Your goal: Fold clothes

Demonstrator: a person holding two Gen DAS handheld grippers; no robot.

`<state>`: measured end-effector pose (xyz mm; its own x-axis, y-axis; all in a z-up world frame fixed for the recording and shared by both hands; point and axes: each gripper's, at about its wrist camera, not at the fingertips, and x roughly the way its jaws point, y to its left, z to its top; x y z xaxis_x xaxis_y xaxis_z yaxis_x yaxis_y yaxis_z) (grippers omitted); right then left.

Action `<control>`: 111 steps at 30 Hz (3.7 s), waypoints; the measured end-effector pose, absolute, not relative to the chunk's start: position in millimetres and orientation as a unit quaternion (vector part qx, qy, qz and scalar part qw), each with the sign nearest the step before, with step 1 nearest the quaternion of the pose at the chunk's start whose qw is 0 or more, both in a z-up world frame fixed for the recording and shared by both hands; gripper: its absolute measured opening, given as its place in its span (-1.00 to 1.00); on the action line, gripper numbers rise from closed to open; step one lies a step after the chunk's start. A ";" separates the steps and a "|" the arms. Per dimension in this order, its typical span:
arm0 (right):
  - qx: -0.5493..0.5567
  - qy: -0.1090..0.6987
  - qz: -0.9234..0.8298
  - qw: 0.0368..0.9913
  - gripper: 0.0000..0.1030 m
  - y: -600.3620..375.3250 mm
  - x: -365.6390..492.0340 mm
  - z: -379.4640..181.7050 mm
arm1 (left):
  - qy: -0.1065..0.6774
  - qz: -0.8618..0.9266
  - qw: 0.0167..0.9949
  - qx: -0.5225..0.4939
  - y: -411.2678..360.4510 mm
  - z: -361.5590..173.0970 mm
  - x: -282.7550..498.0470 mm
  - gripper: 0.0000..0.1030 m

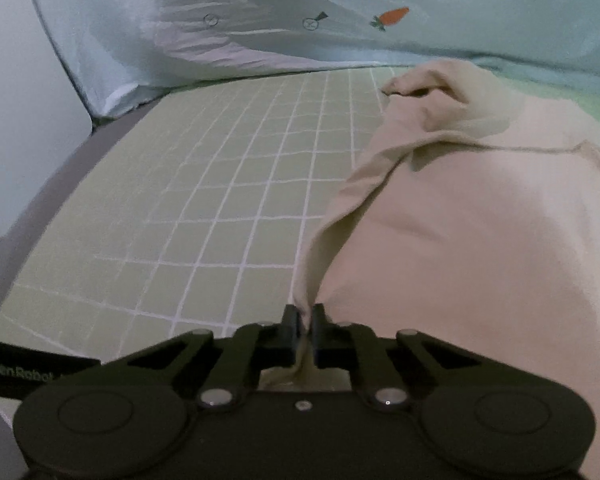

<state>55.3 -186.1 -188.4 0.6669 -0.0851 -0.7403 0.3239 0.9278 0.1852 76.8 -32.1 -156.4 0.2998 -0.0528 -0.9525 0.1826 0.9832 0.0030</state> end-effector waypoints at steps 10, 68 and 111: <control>0.180 0.375 -0.090 0.905 -0.91 -203.1 38.2 -177.6 | 0.585 -0.091 0.803 0.065 -55.4 -154.5 68.9 0.73; 0.229 0.420 -0.090 0.874 0.22 -427.0 -53.8 -172.9 | 0.581 -0.093 0.805 0.083 -233.1 -166.5 8.2 0.99; 0.220 0.364 -0.273 0.863 -0.93 -709.4 92.9 -195.1 | 0.568 -0.084 0.807 -0.136 -345.5 -167.0 297.6 -0.84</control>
<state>92.9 -709.4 -195.1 0.5853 -0.3103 -0.7491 0.6316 0.7538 0.1812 297.6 -345.5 -167.0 0.3404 -0.2899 -0.8945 -0.0180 0.9491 -0.3145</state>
